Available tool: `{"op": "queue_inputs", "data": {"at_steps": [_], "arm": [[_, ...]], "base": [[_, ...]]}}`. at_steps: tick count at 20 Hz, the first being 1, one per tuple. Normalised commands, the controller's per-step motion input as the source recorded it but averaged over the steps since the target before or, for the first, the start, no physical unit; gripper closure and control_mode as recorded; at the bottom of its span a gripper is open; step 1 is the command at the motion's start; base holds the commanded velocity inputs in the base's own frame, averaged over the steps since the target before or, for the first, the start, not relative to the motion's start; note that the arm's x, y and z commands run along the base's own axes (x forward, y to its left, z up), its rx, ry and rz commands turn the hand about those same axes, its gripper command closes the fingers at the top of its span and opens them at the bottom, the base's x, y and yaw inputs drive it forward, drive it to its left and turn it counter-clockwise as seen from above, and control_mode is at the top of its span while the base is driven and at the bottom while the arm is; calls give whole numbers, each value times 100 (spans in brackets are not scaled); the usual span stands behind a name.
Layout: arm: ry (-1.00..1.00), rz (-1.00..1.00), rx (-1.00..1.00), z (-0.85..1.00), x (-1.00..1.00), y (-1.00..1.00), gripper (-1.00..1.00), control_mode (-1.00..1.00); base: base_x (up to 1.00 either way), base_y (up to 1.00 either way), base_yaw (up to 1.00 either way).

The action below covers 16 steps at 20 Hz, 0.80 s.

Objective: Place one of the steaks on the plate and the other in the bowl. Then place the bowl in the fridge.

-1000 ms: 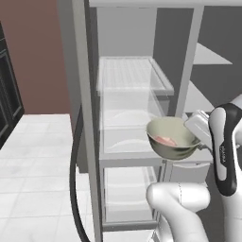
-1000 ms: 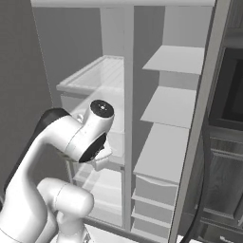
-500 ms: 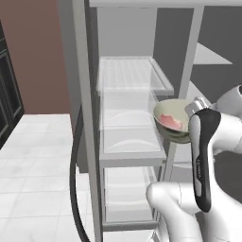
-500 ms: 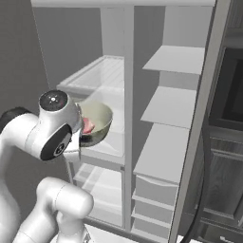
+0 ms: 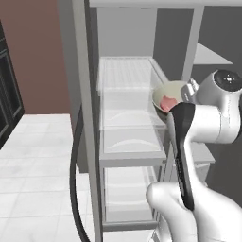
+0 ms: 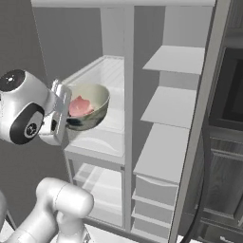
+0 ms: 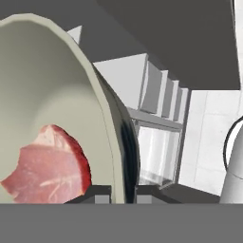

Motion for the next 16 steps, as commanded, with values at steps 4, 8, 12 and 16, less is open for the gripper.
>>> {"op": "queue_inputs", "data": {"at_steps": [4, 8, 12, 16], "arm": [[-1, 17, 0, 33, 26, 8, 100, -100], [-5, 13, 0, 28, 41, 4, 100, -100], [-10, -12, 0, 3, 93, 5, 100, -100], [-7, -10, 0, 0, 95, 15, 100, -100]], "base": [[0, 0, 0], [0, 0, 0], [0, 0, 0], [0, 0, 0]]}}
